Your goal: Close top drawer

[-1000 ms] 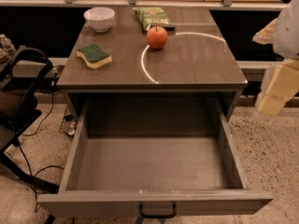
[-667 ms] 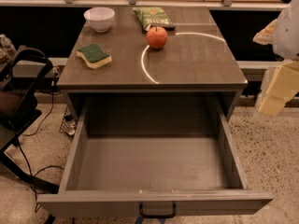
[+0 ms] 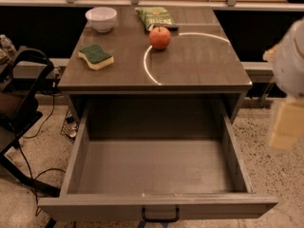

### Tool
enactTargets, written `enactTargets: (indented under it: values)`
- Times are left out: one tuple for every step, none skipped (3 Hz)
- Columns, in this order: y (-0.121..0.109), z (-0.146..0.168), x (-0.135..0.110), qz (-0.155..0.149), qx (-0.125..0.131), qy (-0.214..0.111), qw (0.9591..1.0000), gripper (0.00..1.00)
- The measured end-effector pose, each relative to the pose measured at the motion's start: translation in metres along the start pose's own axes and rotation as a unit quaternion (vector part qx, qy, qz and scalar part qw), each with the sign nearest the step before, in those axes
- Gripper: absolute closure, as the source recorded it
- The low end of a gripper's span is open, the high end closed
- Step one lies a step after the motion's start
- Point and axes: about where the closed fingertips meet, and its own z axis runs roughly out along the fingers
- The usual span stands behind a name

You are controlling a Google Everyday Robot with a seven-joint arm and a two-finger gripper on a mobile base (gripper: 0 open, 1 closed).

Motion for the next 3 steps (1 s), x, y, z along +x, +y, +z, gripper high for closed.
enactTargets:
  values:
    - [0.043, 0.024, 0.044, -0.004, -0.005, 0.024, 0.9997, 0.00]
    - [0.084, 0.037, 0.078, 0.003, -0.005, 0.032, 0.9995, 0.00]
    - [0.172, 0.054, 0.076, 0.030, -0.009, -0.023, 0.9992, 0.24]
